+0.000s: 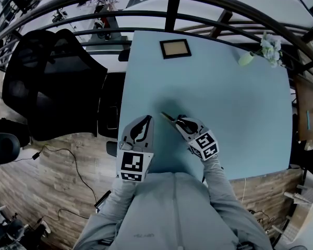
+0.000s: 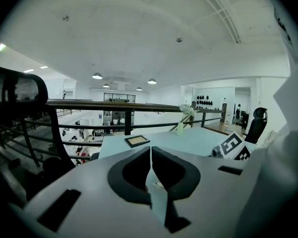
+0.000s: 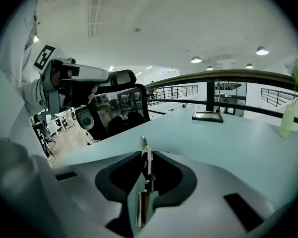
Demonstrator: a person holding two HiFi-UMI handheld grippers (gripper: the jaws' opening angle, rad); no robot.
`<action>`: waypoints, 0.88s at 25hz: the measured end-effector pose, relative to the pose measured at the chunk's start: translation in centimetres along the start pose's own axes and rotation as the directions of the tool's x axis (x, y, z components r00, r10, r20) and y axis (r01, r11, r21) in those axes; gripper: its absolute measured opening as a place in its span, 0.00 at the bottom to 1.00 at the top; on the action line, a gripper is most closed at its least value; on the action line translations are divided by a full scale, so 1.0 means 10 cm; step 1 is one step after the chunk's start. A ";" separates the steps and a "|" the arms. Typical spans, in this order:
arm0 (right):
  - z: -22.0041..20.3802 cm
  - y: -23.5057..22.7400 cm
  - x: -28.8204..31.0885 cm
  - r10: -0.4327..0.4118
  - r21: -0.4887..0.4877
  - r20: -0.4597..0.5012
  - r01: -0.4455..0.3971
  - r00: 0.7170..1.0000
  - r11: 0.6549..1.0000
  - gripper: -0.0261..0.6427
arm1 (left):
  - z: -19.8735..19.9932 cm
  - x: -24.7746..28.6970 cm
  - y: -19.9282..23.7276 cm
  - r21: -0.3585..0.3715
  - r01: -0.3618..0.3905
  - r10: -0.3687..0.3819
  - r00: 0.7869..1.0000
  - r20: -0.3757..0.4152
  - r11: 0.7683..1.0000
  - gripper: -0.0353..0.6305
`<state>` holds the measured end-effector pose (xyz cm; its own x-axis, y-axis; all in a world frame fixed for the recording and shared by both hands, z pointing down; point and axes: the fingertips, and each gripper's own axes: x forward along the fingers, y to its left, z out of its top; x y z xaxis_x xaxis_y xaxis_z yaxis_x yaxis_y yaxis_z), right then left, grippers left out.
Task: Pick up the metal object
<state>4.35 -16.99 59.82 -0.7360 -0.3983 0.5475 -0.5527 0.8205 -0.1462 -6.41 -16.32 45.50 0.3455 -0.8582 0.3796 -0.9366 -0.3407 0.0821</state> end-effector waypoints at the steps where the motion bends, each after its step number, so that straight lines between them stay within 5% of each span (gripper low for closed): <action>1: 0.04 0.00 -0.03 -0.009 -0.009 0.012 0.009 1.000 1.000 0.16 | 0.01 -0.01 0.00 0.002 0.000 0.000 1.000 0.008 1.000 0.10; 12: 0.44 0.13 -0.48 -0.096 -0.078 0.153 0.109 0.984 0.991 0.16 | 0.19 -0.29 -0.11 0.039 0.000 -0.003 0.996 0.088 0.999 0.10; 22: 0.83 0.27 -1.09 -0.206 -0.084 0.314 0.243 0.927 0.966 0.16 | 0.34 -0.51 -0.27 0.075 0.013 -0.023 0.992 0.127 0.997 0.10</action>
<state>7.62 -13.84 46.60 -0.6911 -0.6667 0.2792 -0.6801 0.7305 0.0608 -5.45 -12.35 40.25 0.3714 -0.8920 0.2576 -0.9249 -0.3798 0.0179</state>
